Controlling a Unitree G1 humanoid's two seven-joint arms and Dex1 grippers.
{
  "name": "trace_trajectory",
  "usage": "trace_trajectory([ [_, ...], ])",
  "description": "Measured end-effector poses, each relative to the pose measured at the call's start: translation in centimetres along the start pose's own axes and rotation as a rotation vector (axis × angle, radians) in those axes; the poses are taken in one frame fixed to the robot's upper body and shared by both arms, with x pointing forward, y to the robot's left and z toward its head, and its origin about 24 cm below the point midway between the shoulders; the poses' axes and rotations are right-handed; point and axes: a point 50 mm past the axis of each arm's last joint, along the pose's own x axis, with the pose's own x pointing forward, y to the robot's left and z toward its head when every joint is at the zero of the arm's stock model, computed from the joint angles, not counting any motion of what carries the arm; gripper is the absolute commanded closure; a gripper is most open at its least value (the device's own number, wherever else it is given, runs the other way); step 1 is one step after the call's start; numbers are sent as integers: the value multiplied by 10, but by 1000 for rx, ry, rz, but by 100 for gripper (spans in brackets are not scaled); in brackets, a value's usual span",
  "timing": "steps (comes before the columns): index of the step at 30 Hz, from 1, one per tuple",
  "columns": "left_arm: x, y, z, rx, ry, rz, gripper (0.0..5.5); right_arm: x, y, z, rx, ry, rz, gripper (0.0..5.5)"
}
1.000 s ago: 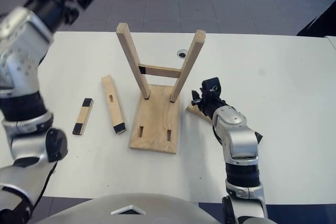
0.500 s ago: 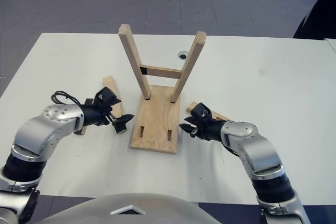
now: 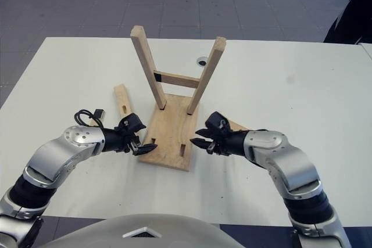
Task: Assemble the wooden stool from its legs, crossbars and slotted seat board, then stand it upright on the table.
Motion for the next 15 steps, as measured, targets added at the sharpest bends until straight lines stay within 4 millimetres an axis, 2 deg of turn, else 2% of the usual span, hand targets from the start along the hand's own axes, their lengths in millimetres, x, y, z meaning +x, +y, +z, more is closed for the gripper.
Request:
trace_trajectory([
  [8, -3, 7, 1, 3, 7, 18, 132, 25, 6, -1, -189, 58, 34, 391],
  [12, -2, 12, -2, 8, 26, 41, 132, 33, 0, 4, -352, 82, 6, 391],
  [15, 5, 19, 3, 60, 32, 63, 132, 40, -10, 8, -493, 94, -35, 391],
])
